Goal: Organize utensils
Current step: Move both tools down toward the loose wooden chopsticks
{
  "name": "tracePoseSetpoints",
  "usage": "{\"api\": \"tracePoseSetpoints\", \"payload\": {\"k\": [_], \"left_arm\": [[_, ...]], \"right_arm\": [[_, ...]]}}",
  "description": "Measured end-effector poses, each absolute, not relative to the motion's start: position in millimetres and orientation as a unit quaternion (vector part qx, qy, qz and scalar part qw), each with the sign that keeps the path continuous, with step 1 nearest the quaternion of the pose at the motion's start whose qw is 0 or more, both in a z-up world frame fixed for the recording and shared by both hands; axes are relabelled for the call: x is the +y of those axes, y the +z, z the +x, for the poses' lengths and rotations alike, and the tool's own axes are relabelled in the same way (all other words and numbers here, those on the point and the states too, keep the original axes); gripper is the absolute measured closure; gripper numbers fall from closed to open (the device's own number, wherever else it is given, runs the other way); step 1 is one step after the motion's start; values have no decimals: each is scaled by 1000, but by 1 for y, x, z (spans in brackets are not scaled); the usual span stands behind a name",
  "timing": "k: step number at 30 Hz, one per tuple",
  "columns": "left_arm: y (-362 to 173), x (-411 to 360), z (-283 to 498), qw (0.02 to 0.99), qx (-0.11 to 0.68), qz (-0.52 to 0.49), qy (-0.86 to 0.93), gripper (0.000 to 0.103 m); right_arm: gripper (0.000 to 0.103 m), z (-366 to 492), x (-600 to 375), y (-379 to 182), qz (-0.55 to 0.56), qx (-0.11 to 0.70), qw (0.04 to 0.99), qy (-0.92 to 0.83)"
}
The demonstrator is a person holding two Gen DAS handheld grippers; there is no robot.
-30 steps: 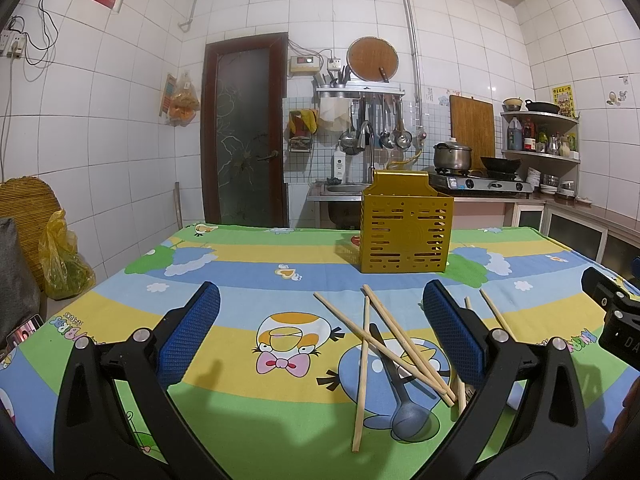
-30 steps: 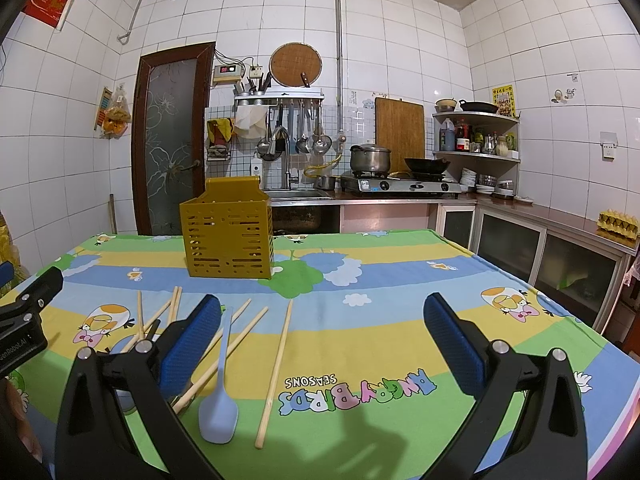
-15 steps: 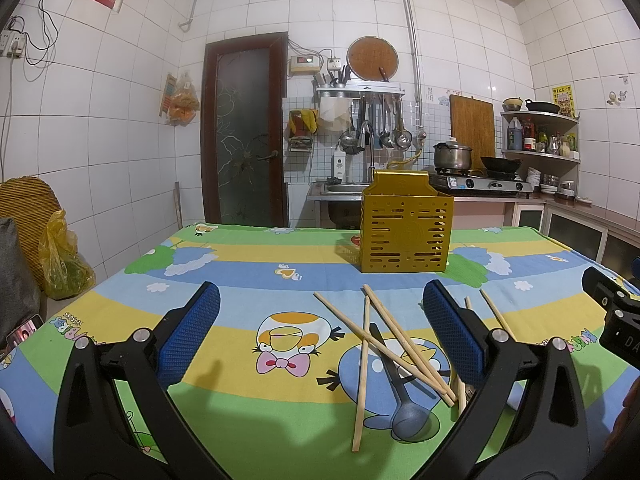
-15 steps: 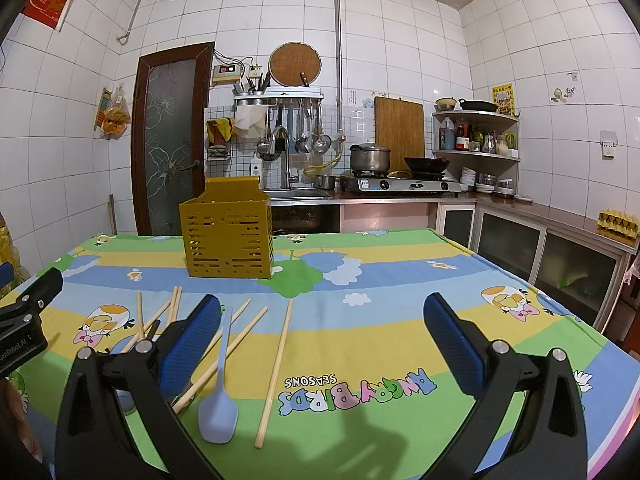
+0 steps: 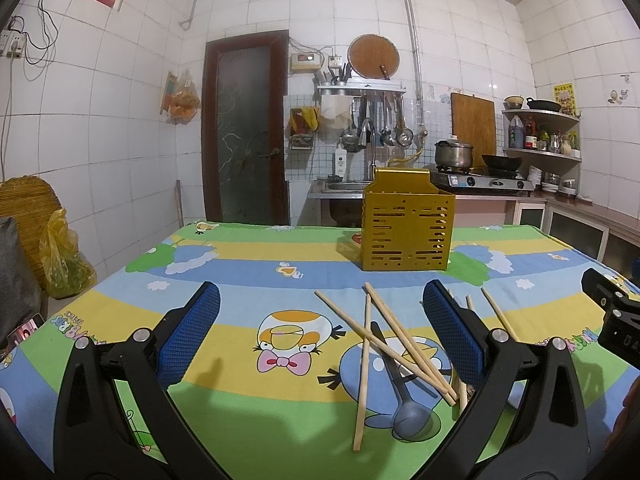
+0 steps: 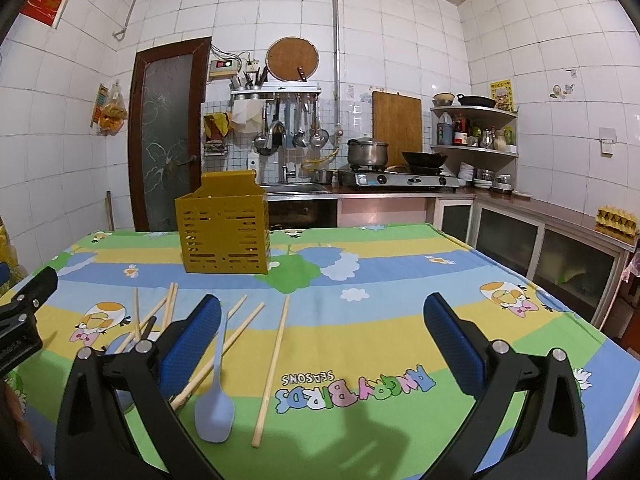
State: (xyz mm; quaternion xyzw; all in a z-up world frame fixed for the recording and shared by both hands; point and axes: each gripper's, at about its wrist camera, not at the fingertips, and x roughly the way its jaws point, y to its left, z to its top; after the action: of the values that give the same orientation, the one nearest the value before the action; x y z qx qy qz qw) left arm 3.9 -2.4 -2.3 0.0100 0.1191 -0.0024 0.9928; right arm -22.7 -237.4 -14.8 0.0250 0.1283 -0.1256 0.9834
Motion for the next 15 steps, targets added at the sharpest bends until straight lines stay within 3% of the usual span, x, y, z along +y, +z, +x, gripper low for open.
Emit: {"api": "tracePoseSetpoints", "payload": {"k": [8,15], "left_arm": [[-6,-2,15,989,150,10,-5,5],[-6,-6,32,983,179,52,-6,5]], "right_arm": [[4,-19,-245,-16,42,142,980,-133],[4,7,-261,-20,70,200,971,-108]]}}
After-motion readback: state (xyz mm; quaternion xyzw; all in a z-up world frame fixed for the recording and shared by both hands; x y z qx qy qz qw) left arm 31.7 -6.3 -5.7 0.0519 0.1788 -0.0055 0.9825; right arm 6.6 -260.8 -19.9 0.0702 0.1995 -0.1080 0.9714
